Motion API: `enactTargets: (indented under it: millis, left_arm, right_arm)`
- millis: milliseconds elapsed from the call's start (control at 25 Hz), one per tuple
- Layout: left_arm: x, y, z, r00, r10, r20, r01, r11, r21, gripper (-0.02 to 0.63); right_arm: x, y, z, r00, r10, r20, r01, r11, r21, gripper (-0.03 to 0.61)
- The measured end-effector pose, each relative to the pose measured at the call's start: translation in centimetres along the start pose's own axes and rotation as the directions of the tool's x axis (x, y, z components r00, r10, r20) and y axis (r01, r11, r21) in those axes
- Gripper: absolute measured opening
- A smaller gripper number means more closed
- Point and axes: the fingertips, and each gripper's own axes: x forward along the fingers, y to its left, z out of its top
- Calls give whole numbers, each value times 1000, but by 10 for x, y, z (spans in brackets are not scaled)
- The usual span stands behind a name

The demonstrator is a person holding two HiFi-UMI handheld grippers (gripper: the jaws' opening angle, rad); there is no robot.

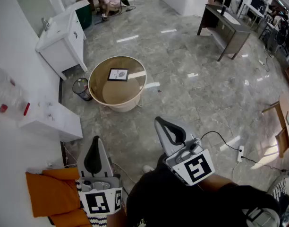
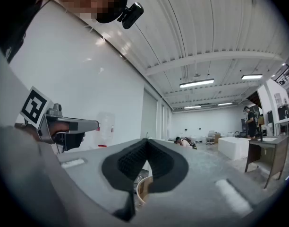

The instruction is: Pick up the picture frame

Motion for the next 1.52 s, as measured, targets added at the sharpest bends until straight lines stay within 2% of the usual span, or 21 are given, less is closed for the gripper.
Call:
enactTargets:
  millis: [320, 680, 880, 960, 1240, 1520]
  left_arm:
    - [-2, -1, 0, 1000, 0, 5, 0, 1000, -6, 12]
    - [0, -9, -12, 1000, -30, -4, 30, 999, -36, 12]
    - [11, -28, -14, 997, -71, -23, 72, 996, 55, 12]
    - [19, -34, -14, 997, -79, -24, 80, 995, 52, 12]
    - [44, -38, -11, 999, -47, -12, 47, 997, 56, 12]
    - [70, -35, -7, 999, 31, -27, -29, 998, 59, 12]
  right_arm:
    - [-4, 7, -1, 1000, -10, -24, 10, 999, -34, -5]
    - [-16, 5, -1, 999, -46, 1, 46, 998, -41, -3]
    - [-21, -8, -13, 999, -49, -23, 48, 999, -16, -3]
    - [-20, -18, -12, 998, -58, -16, 57, 998, -14, -3]
    - [-5, -45, -15, 999, -42, -24, 41, 999, -26, -3]
    - [22, -71, -13, 1000, 21, -16, -21, 1000, -4, -3]
